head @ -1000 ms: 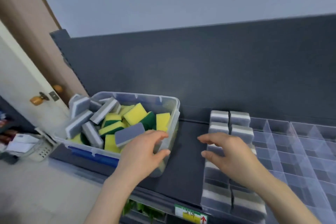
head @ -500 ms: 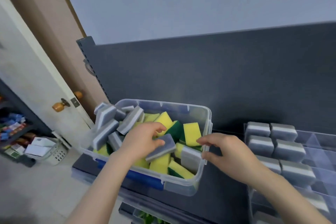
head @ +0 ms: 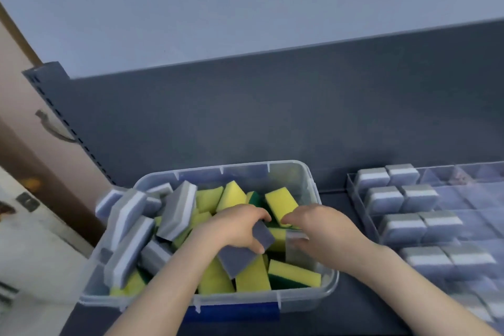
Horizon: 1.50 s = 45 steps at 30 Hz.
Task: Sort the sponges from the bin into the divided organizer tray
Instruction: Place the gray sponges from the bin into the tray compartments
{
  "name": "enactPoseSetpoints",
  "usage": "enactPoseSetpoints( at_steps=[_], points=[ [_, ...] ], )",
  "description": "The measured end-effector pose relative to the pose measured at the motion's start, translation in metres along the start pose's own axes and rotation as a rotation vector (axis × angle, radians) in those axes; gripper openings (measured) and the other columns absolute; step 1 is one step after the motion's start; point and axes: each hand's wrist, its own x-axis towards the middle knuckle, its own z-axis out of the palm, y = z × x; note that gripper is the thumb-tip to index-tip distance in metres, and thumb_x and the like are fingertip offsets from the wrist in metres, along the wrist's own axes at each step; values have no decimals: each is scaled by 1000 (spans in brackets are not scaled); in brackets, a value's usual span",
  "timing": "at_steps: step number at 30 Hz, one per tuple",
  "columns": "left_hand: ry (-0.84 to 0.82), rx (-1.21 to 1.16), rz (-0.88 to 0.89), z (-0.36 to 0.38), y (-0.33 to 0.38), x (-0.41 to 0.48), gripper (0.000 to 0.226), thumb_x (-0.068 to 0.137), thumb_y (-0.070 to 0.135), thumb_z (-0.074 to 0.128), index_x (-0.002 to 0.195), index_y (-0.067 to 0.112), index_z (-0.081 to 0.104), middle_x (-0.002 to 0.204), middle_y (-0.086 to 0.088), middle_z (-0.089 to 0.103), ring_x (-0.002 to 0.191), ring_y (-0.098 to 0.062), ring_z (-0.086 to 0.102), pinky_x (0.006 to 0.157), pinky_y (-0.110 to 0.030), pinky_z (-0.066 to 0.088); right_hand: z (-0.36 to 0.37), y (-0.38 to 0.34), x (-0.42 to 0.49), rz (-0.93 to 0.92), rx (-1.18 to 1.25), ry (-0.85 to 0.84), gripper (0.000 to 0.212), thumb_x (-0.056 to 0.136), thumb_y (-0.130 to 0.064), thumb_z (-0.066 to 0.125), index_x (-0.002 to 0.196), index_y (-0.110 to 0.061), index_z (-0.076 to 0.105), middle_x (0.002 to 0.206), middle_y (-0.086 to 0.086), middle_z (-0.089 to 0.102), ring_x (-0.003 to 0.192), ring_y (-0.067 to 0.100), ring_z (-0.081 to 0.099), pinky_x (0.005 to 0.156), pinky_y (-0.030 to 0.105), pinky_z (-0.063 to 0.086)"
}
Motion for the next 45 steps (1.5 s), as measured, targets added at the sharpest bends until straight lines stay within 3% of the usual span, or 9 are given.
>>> enactPoseSetpoints(
  at_steps=[6, 10, 17, 20, 24, 31, 37, 40, 45],
  points=[
    [87, 39, 66, -7, 2, -18, 64, 71, 42, 77, 128, 32, 50, 114, 10, 53, 98, -11, 51, 71, -28, 44, 19, -17, 6, 78, -166, -97, 22, 87, -20, 48, 108, -21, 55, 97, 1, 59, 91, 25, 56, 66, 32, 45],
    [257, -46, 25, -22, -5, -46, 59, 72, 42, 76, 126, 38, 51, 122, 13, 50, 115, -11, 48, 82, -31, 45, 6, -23, 6, 140, -124, -135, 24, 82, -19, 48, 105, -22, 56, 99, -1, 60, 90, 25, 57, 68, 32, 47],
    [718, -219, -81, -43, -24, -89, 41, 71, 39, 77, 108, 39, 60, 103, 19, 52, 93, -7, 53, 77, -31, 45, -37, -37, 10, 166, 11, 270, 41, 73, -20, 57, 113, -30, 56, 99, -4, 64, 92, 24, 58, 73, 37, 51],
    [845, -282, -137, -39, -25, -89, 41, 71, 34, 78, 109, 33, 62, 102, 17, 53, 91, -10, 54, 75, -32, 45, -12, -51, 18, 118, 8, 165, 31, 80, -19, 57, 110, -24, 52, 101, -2, 60, 96, 23, 55, 72, 34, 49],
    [871, -348, -141, -28, -30, -89, 41, 70, 30, 79, 108, 30, 63, 102, 14, 55, 91, -13, 56, 77, -36, 48, 19, -52, 12, 105, 164, -266, 57, 66, -45, 74, 117, -32, 53, 113, -10, 54, 105, 14, 47, 81, 31, 47],
    [874, -396, -154, -22, -35, -92, 41, 70, 32, 78, 108, 33, 62, 101, 19, 53, 87, -6, 54, 75, -29, 47, 8, -38, 39, 107, 157, -142, 57, 80, -38, 66, 133, -34, 46, 133, -13, 52, 118, 14, 50, 91, 29, 46],
    [865, -403, -161, -19, -36, -96, 41, 71, 32, 78, 109, 33, 62, 101, 19, 54, 88, -6, 54, 74, -30, 47, 21, -44, 53, 107, 82, -429, 47, 83, -48, 61, 122, -23, 49, 117, -2, 58, 105, 21, 54, 81, 37, 47],
    [862, -407, -160, -18, -36, -96, 41, 71, 33, 78, 109, 34, 61, 102, 19, 55, 88, -5, 54, 73, -29, 47, 22, -43, 45, 123, 141, -360, 44, 75, -49, 68, 107, -27, 47, 101, -6, 58, 88, 17, 54, 66, 31, 44],
    [879, -428, -141, -20, -31, -92, 41, 71, 34, 77, 109, 35, 60, 101, 21, 57, 91, -4, 54, 75, -28, 46, 5, -38, 32, 186, 342, -82, 34, 67, -36, 75, 90, -31, 50, 88, -13, 58, 81, 11, 55, 66, 28, 47]
  ],
)
